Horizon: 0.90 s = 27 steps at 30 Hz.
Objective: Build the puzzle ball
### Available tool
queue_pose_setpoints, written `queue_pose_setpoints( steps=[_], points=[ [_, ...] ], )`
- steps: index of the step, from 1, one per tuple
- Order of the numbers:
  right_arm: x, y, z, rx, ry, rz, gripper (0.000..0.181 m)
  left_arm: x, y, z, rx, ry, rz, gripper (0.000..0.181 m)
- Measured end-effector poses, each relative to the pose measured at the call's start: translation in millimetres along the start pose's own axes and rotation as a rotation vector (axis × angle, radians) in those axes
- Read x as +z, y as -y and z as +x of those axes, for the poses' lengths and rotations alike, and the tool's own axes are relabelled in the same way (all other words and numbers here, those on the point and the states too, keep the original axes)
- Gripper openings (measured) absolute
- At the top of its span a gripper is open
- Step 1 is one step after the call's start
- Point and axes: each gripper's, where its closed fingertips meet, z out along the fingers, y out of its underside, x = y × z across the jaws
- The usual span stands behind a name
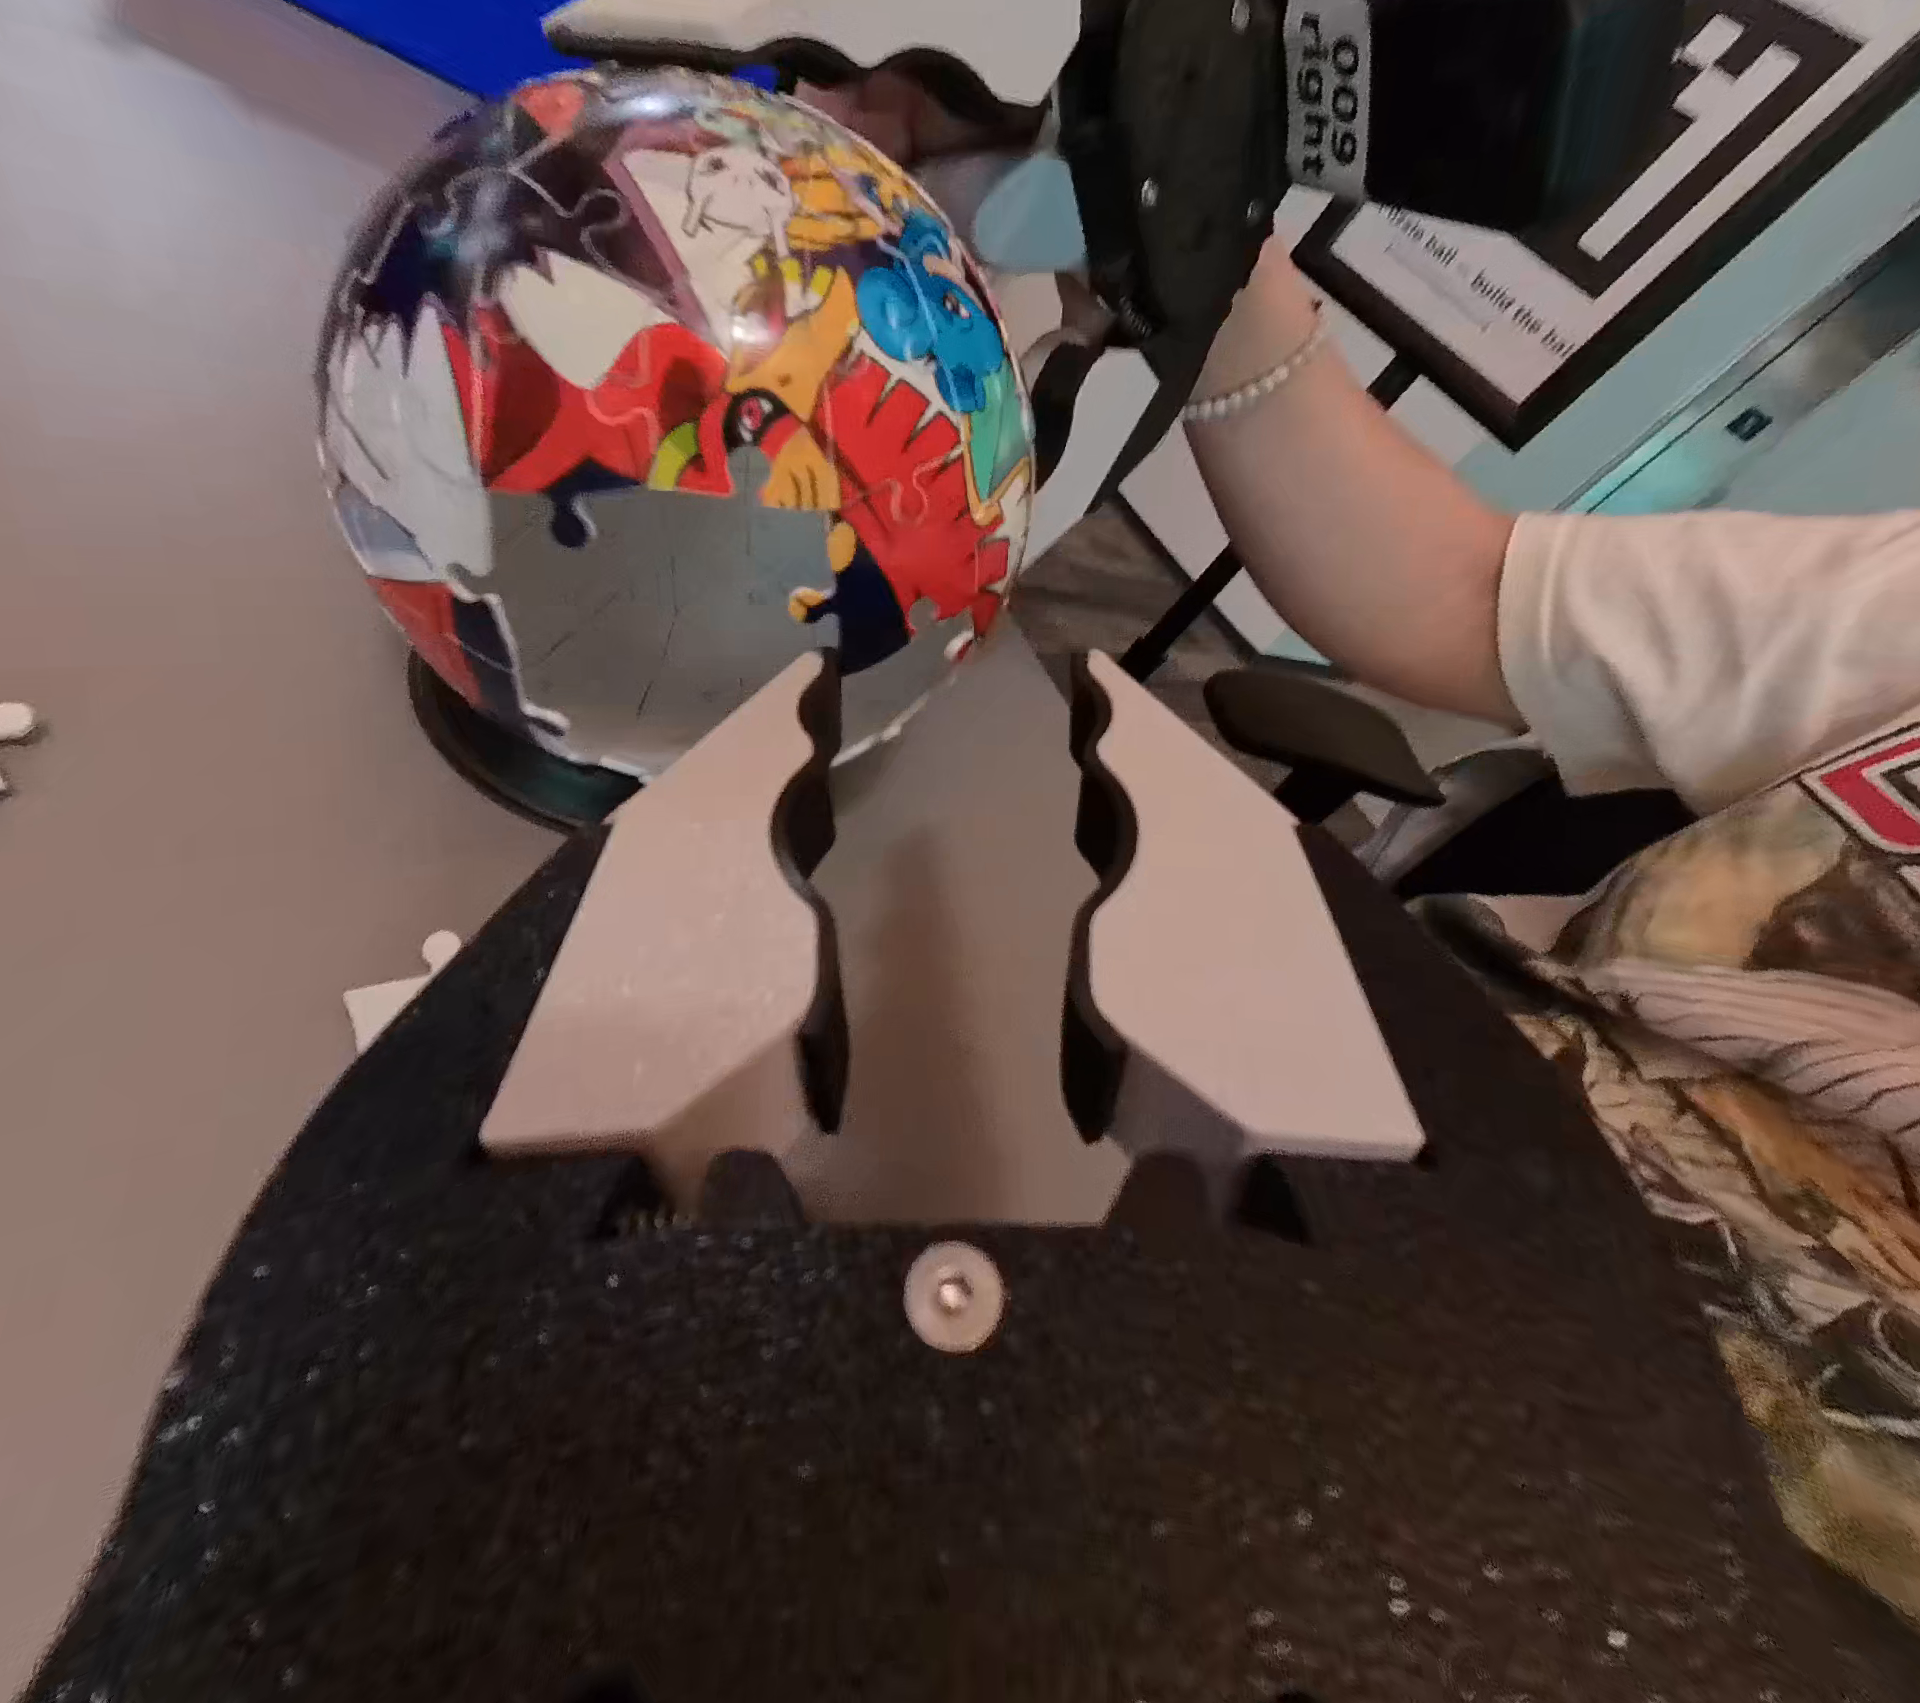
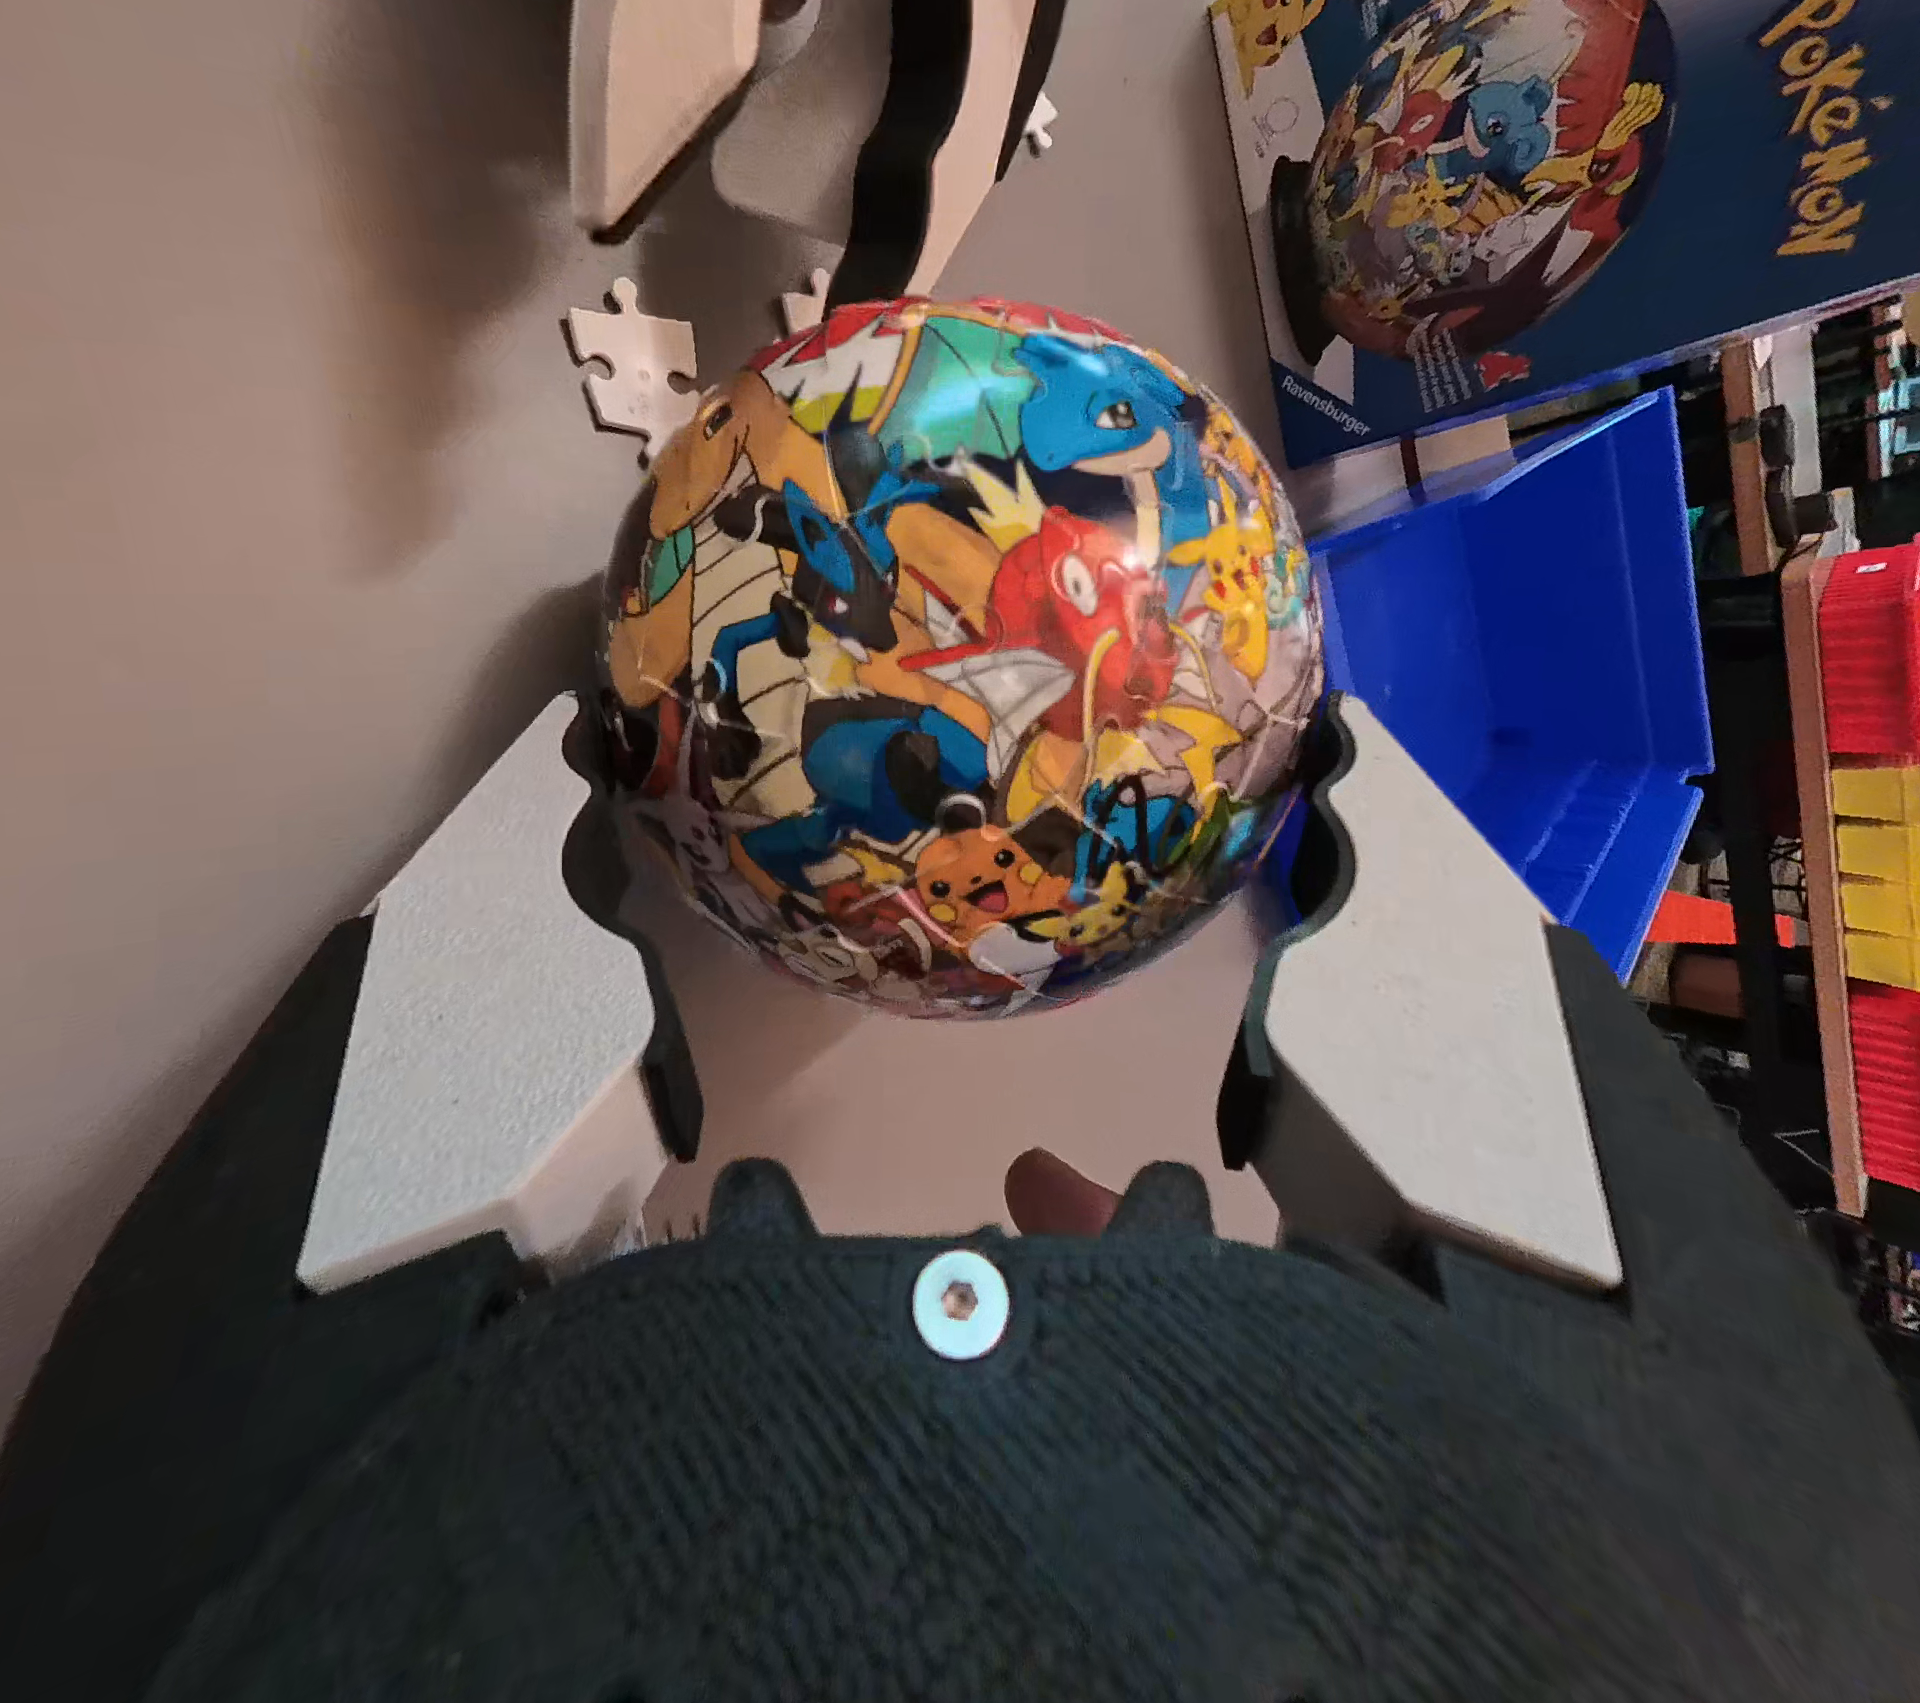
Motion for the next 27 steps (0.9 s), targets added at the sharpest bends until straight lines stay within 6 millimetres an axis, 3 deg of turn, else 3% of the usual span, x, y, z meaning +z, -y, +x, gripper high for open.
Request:
queue_pose_setpoints(
  steps=[5,11,16,21,25,27],
  points=[
    [-0.2,-1.0,0.1,0.005,-0.006,-0.001,0.129,-4.2,9.8,-2.1,-0.024,-0.007,0.065,0.038],
    [-2.7,0.2,5.5,-0.001,-0.031,-0.020,0.125,-10.0,18.0,-15.5,-0.072,0.051,0.133,0.011],
    [-5.1,11.0,8.5,0.023,-0.012,-0.006,0.128,-11.5,18.9,-17.8,-0.096,0.048,0.145,0.006],
    [-1.0,17.4,10.5,-0.058,-0.012,-0.060,0.134,-13.9,11.2,-19.0,-0.088,0.067,0.081,0.008],
    [4.5,26.2,0.5,-0.164,0.010,-0.101,0.115,-18.6,1.9,-24.3,-0.073,0.108,0.006,0.010],
    [7.3,26.5,-1.2,-0.207,0.012,-0.142,0.115,-23.2,-7.0,-25.4,-0.054,0.130,-0.070,0.009]
  ],
)
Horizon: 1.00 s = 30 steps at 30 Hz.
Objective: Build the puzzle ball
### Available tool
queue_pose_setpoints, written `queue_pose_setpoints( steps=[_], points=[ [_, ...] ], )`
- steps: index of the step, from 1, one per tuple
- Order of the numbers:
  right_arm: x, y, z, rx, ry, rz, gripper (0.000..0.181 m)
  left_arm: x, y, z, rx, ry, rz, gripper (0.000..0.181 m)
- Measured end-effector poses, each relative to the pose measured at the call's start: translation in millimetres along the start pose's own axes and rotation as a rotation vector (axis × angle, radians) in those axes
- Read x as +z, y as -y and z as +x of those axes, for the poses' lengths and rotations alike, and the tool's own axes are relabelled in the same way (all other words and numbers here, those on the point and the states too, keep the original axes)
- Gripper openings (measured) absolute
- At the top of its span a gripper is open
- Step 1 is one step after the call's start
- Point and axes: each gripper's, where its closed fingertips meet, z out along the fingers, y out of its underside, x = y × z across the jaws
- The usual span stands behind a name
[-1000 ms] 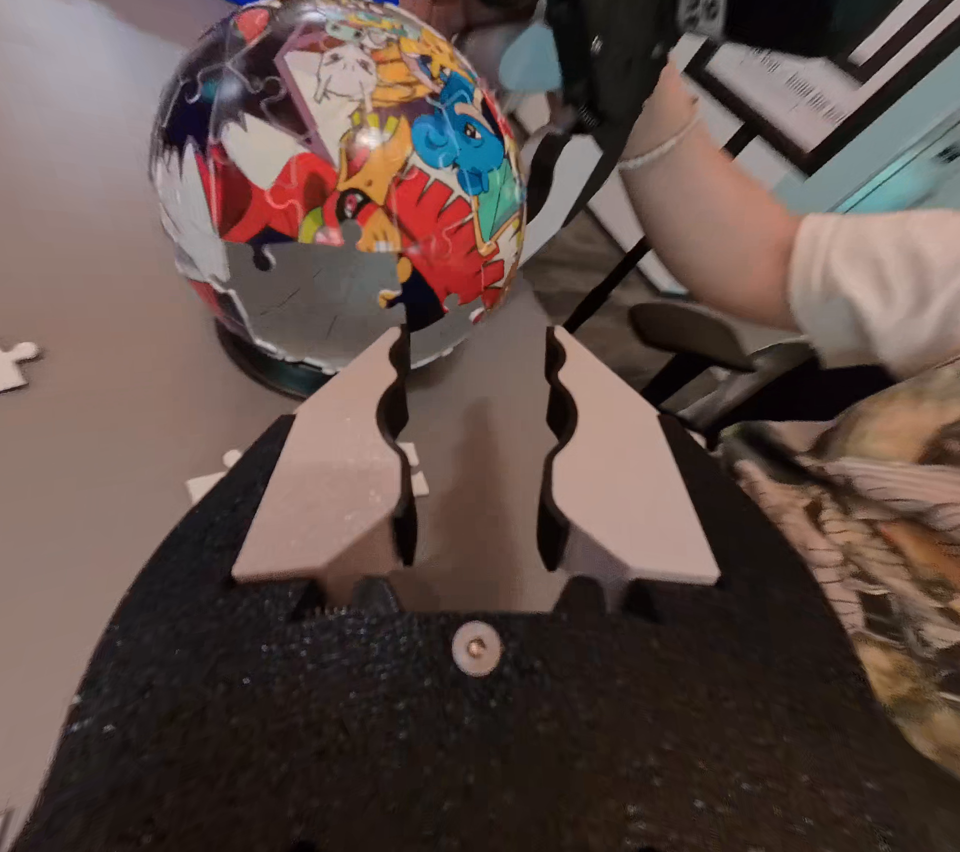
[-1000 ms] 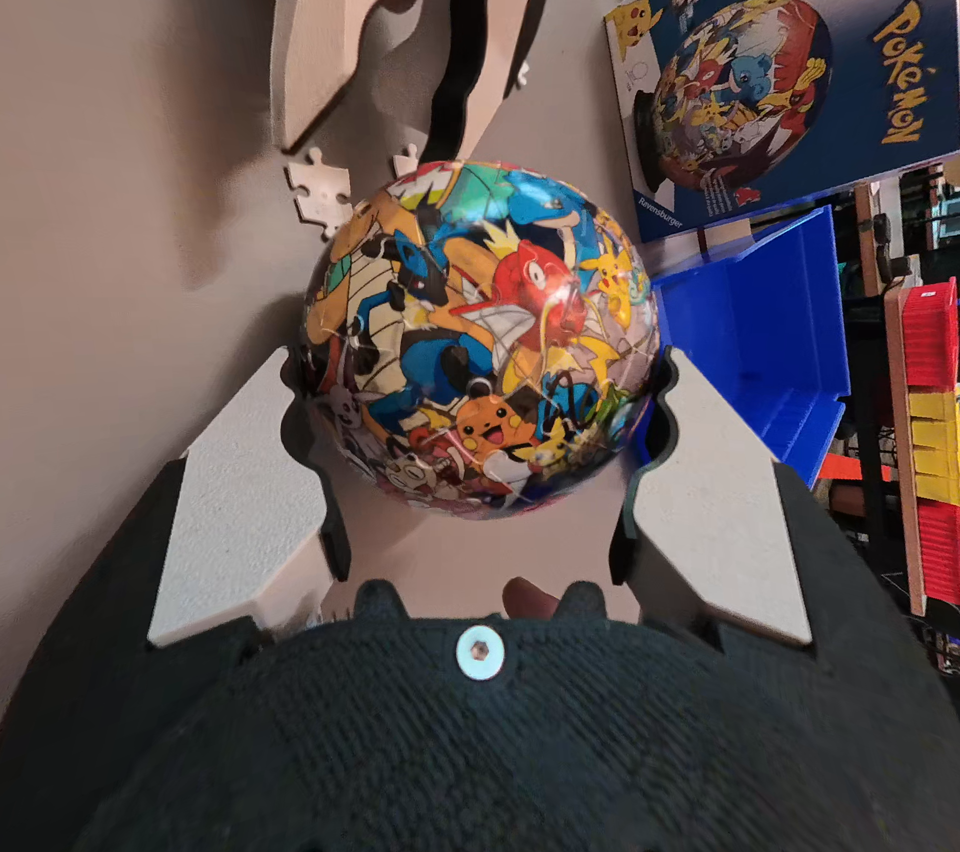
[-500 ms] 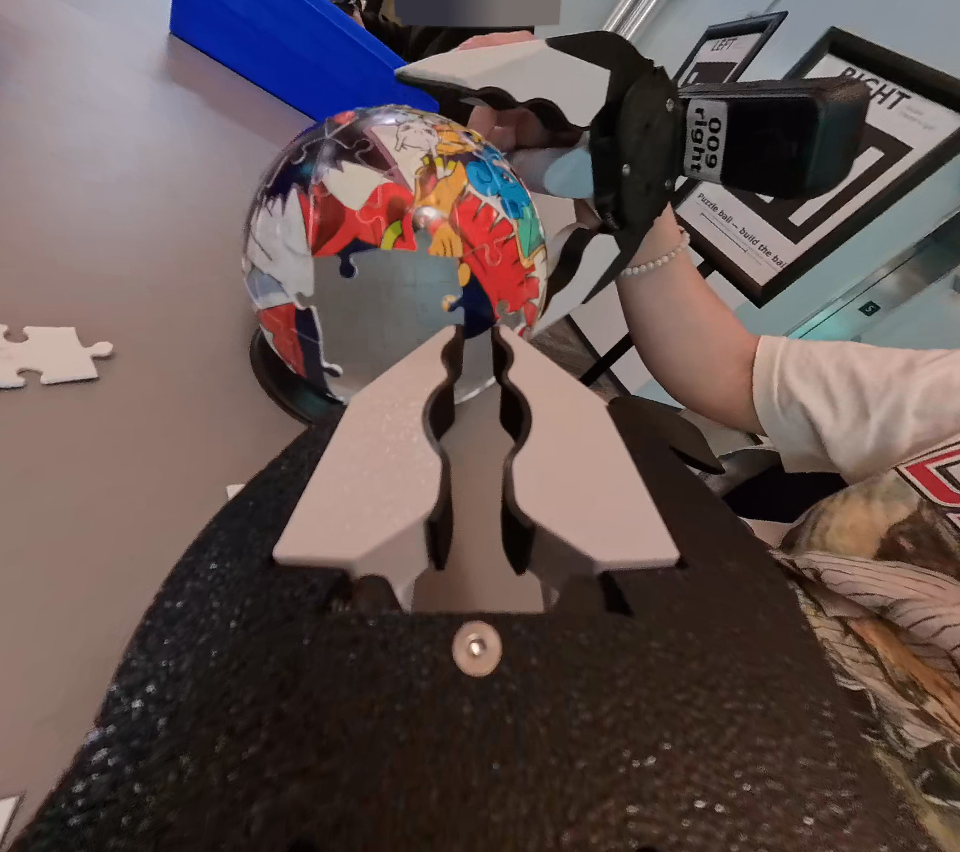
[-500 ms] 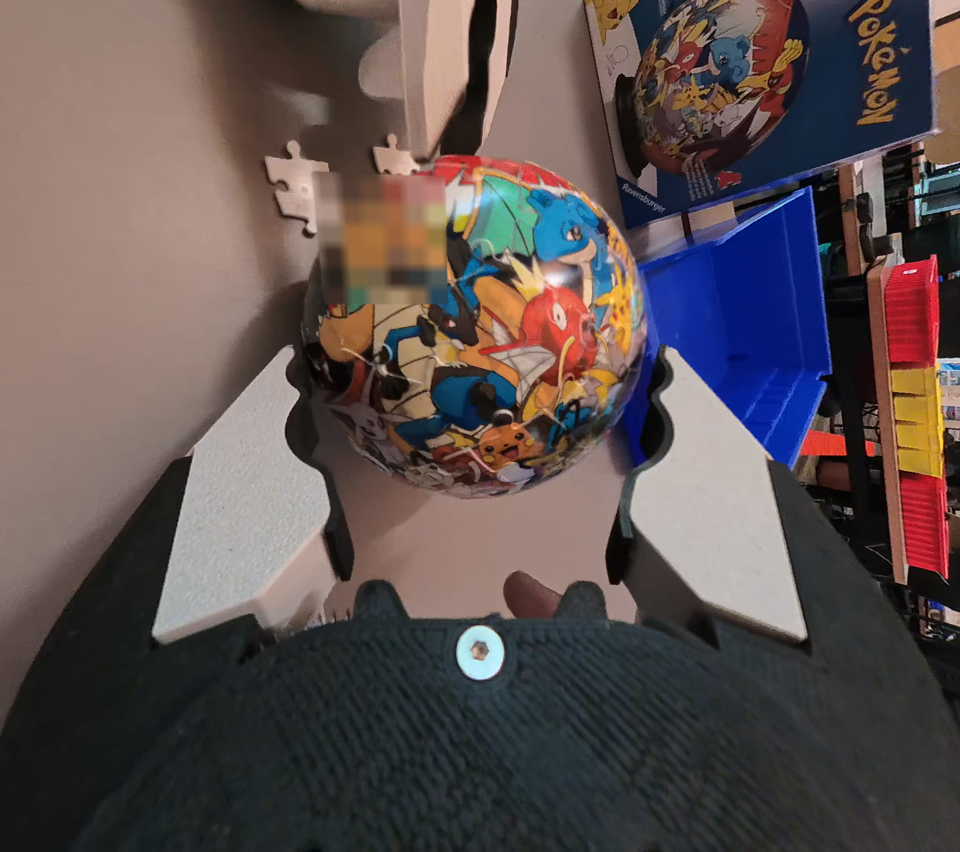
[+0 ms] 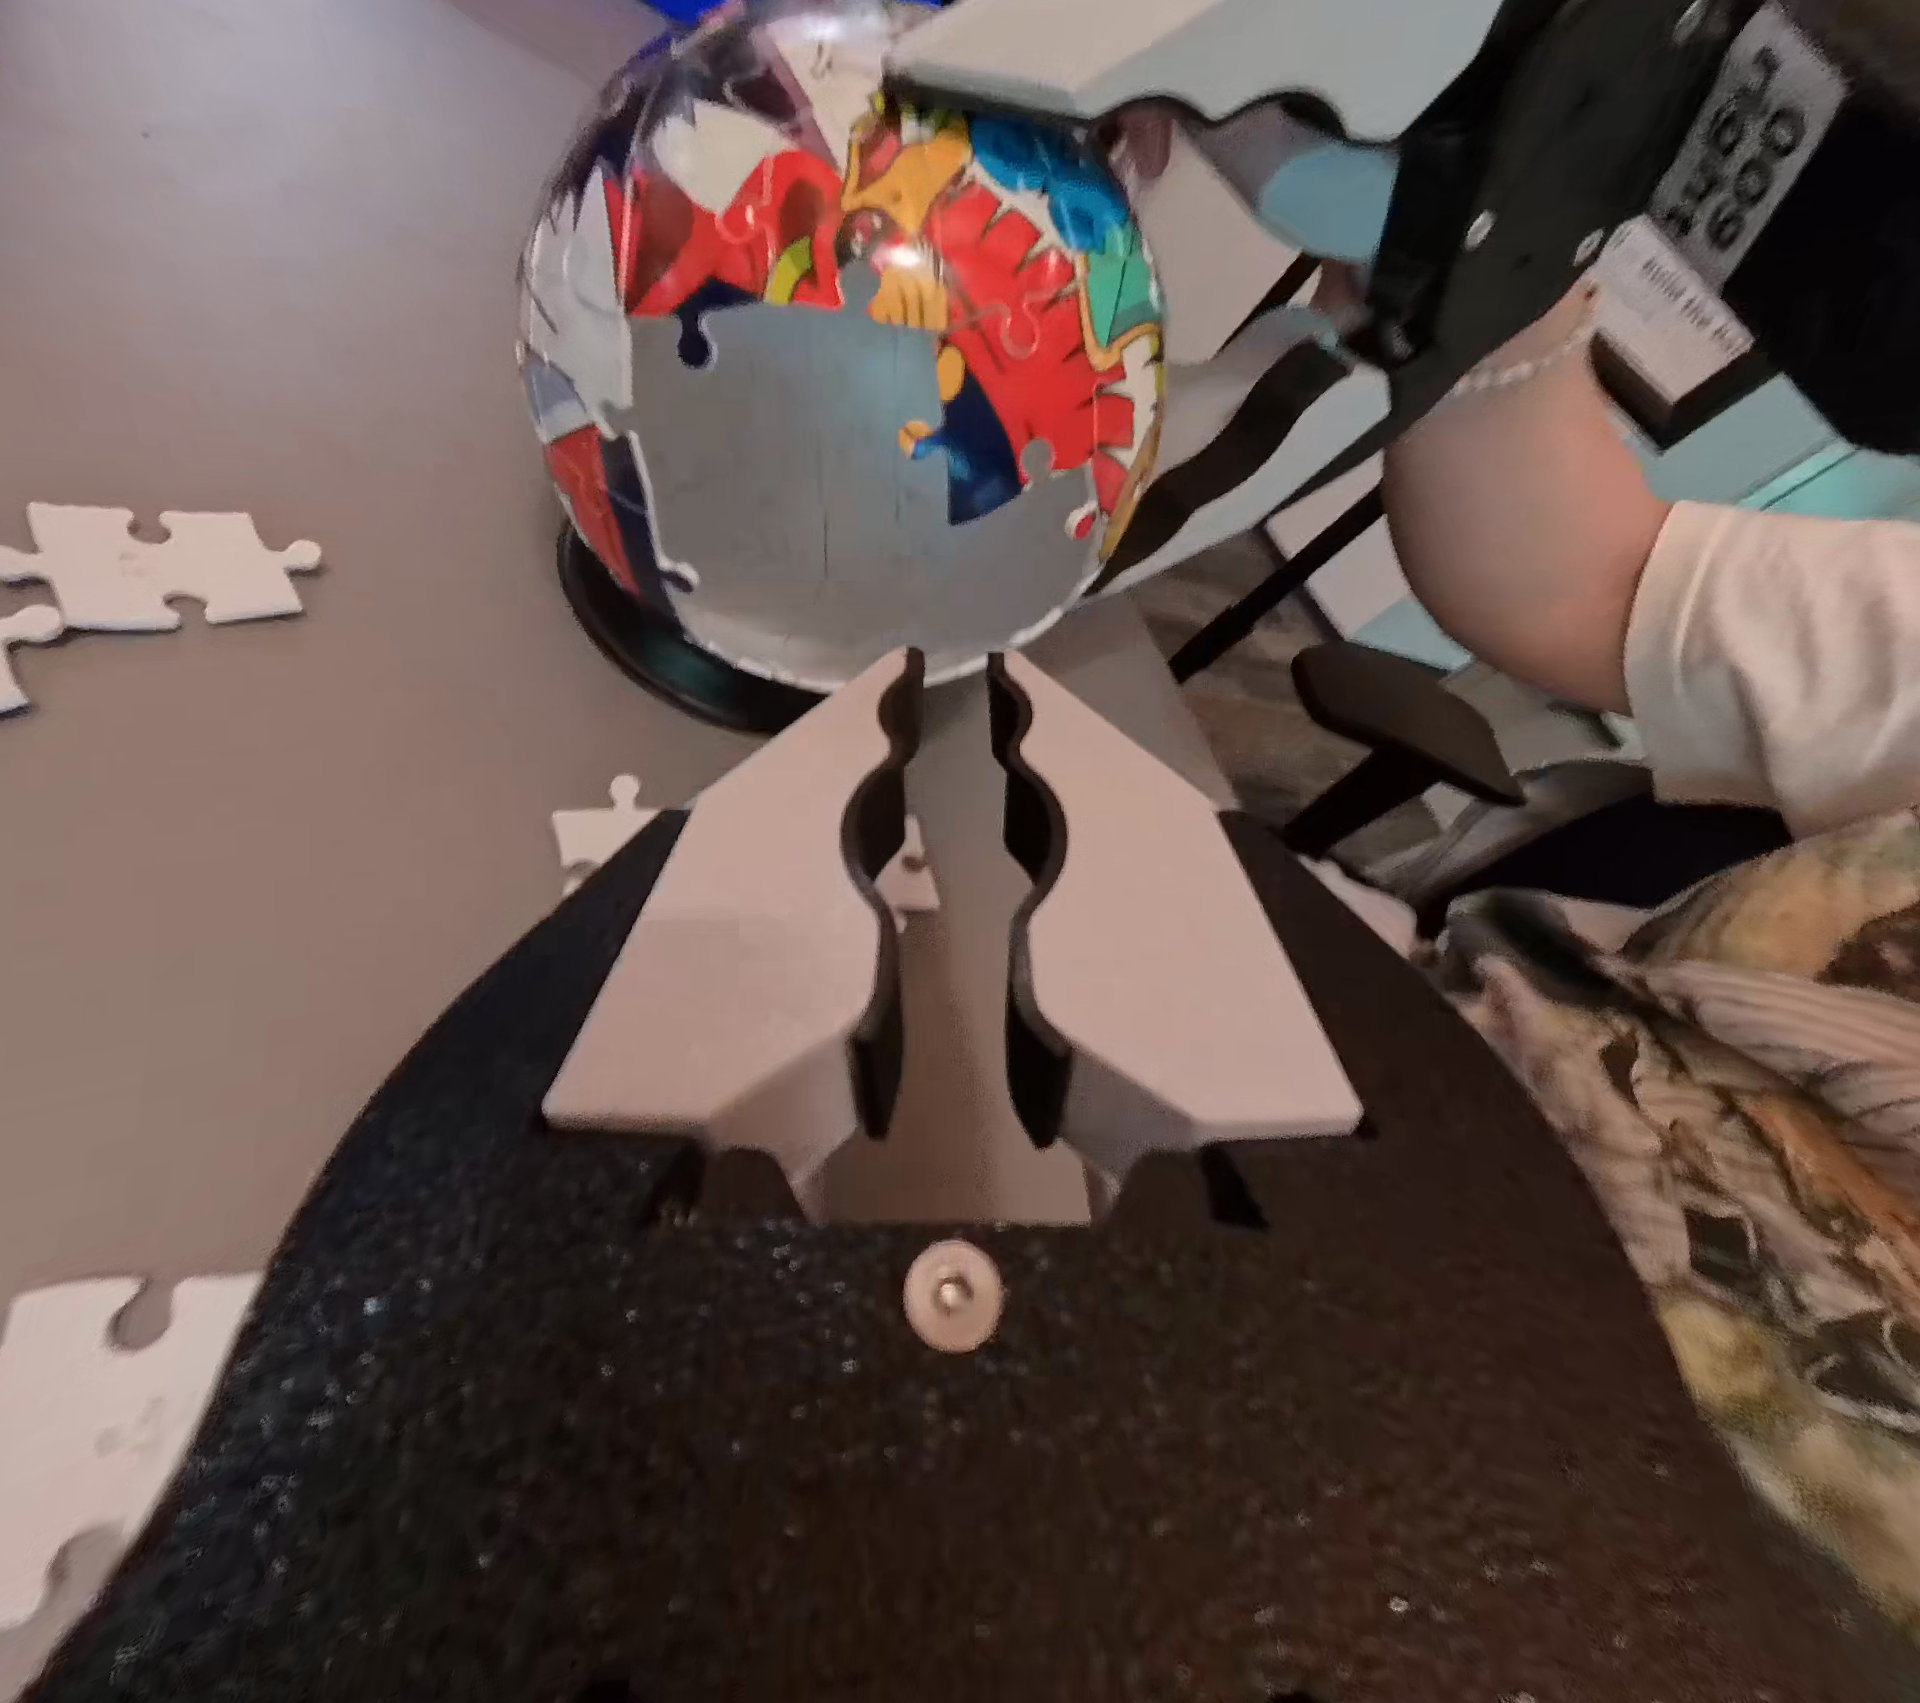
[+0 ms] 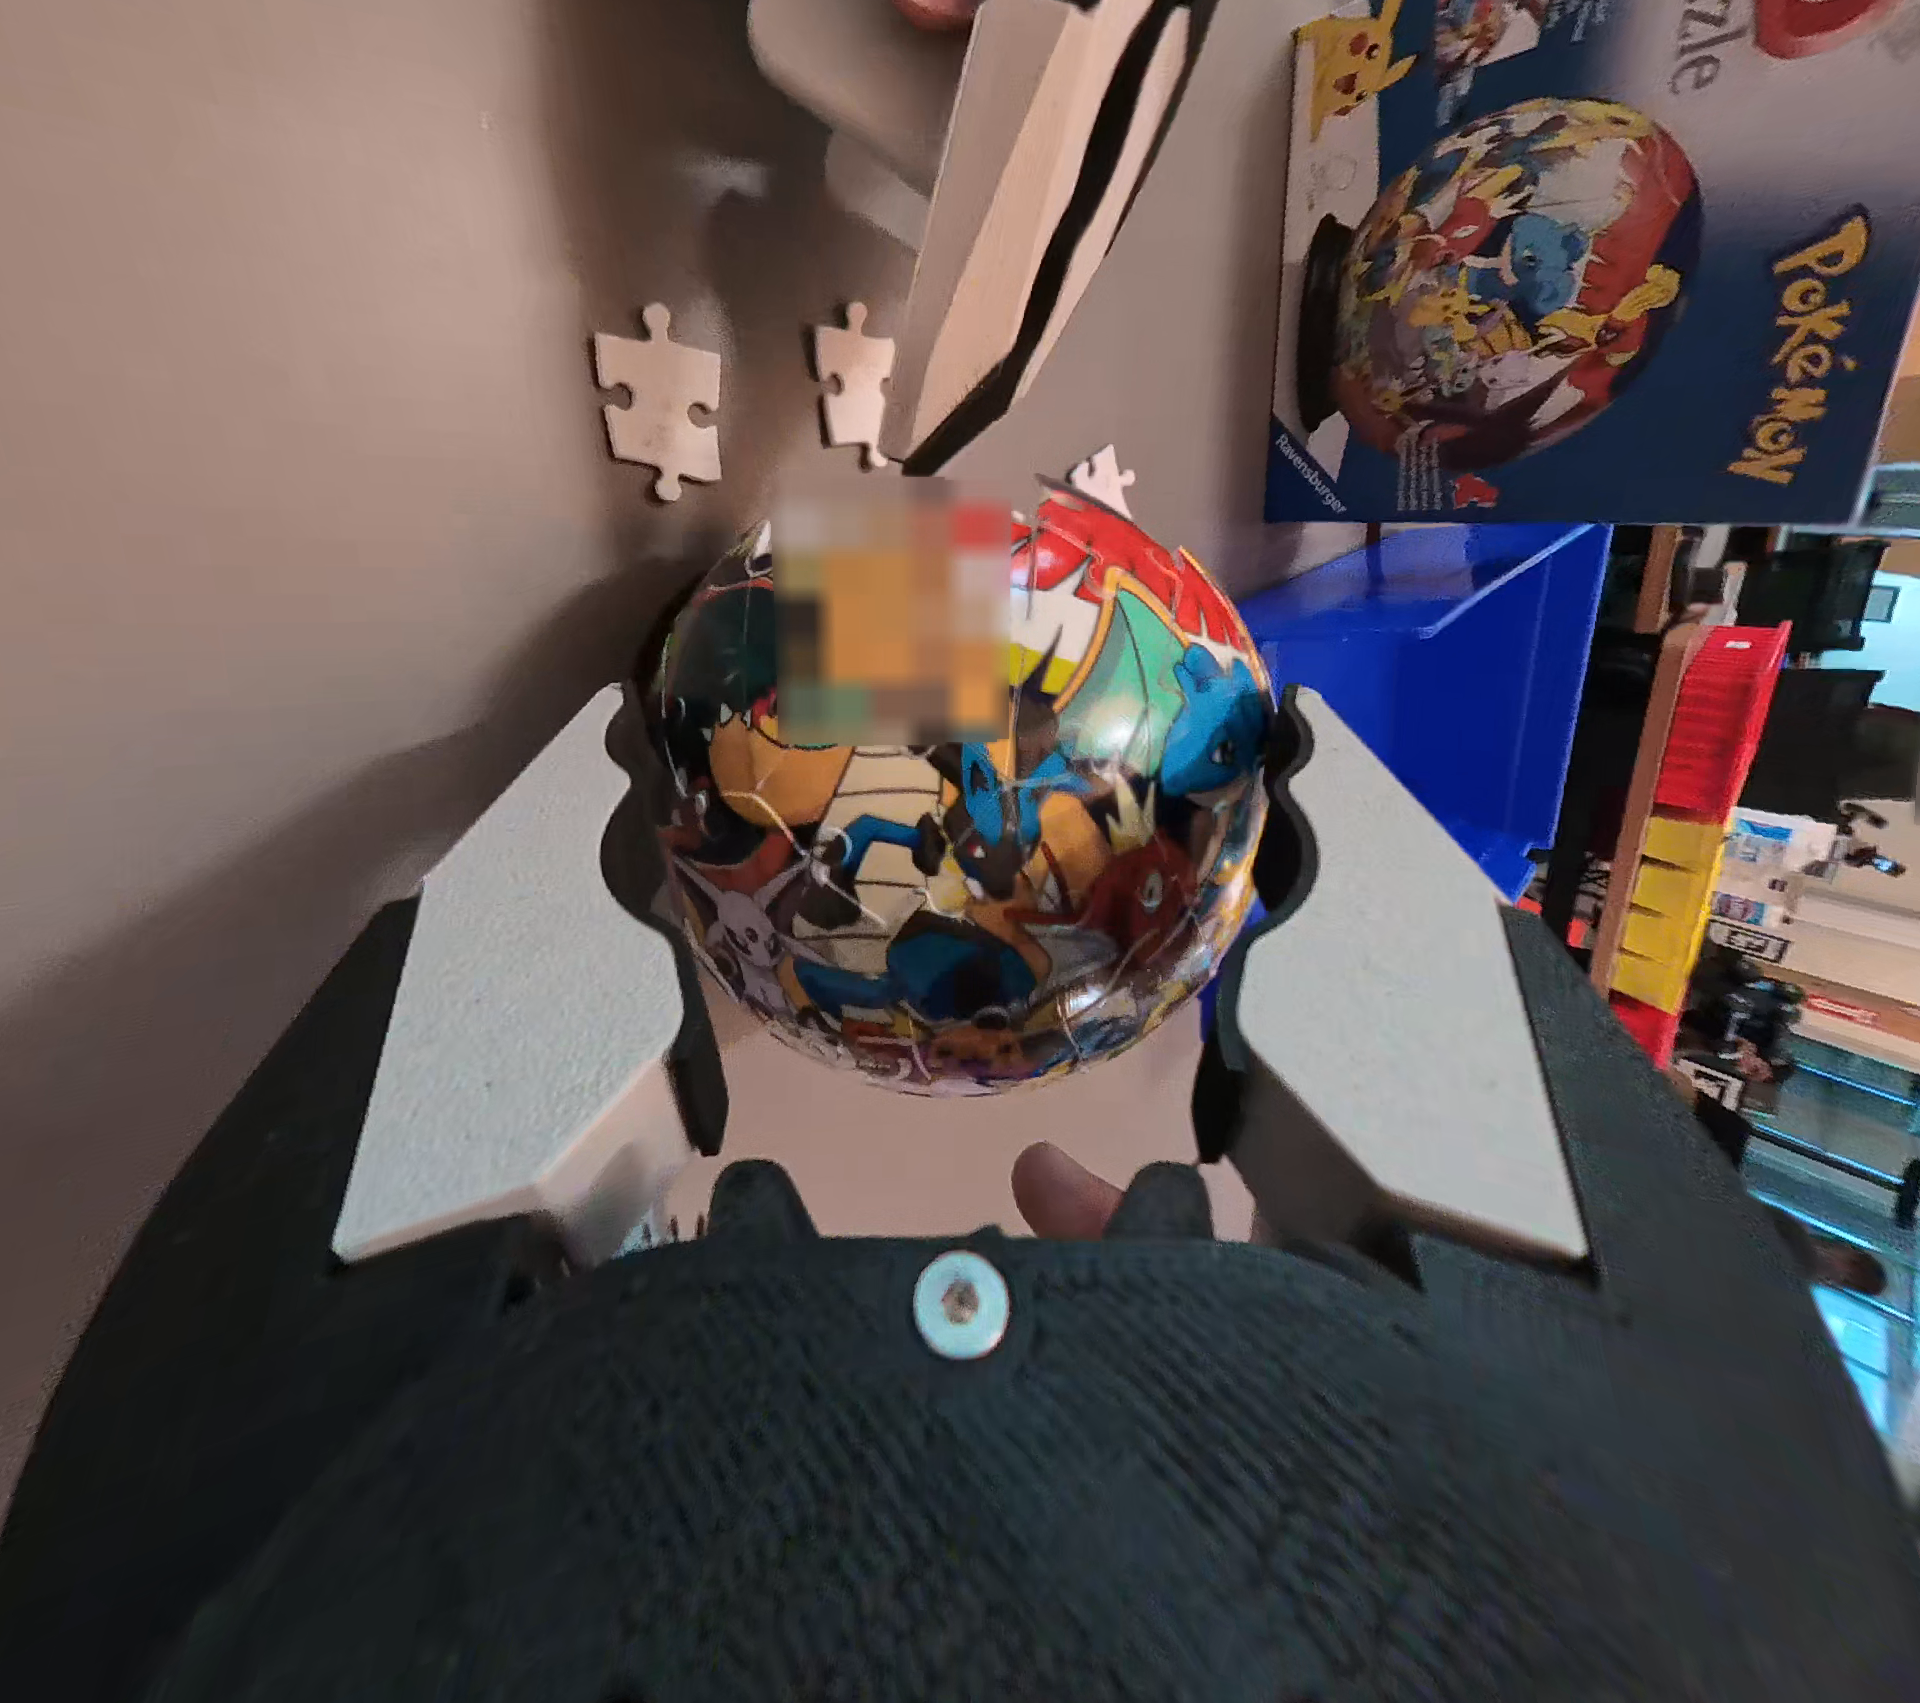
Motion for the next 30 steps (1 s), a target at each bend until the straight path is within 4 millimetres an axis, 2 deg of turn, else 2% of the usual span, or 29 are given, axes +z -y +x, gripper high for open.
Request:
queue_pose_setpoints(
  steps=[3,5,10,14,17,20,24,26,30],
  points=[
    [2.3,-0.6,-1.4,-0.051,0.008,-0.050,0.116,-11.5,-14.4,-6.3,0.090,0.080,-0.131,0.013],
    [3.4,-1.0,-1.8,-0.066,0.008,-0.075,0.117,-20.7,-20.7,-14.6,0.160,0.167,-0.210,0.022],
    [4.0,0.2,-1.1,-0.035,-0.007,-0.079,0.116,-33.3,-14.1,-24.8,0.335,0.335,-0.261,0.048],
    [3.5,-1.9,0.4,0.010,-0.047,-0.056,0.118,-54.5,-28.0,-51.4,0.406,0.511,-0.410,0.042],
    [4.1,-1.0,0.6,0.036,-0.081,-0.015,0.121,-46.2,-40.9,-56.0,0.358,0.487,-0.432,0.036],
    [3.5,-1.7,1.9,0.043,-0.106,0.001,0.120,-39.4,-48.6,-61.7,0.345,0.498,-0.460,0.037],
    [0.3,2.0,5.2,0.088,-0.126,0.059,0.119,-31.7,-44.7,-61.3,0.315,0.488,-0.431,0.038],
    [-1.5,2.0,6.4,0.100,-0.135,0.079,0.119,-33.9,-43.5,-61.6,0.317,0.506,-0.438,0.041],
    [-12.8,1.0,11.7,0.135,-0.176,0.119,0.122,-37.4,-31.8,-60.1,0.357,0.547,-0.404,0.036]
  ],
)
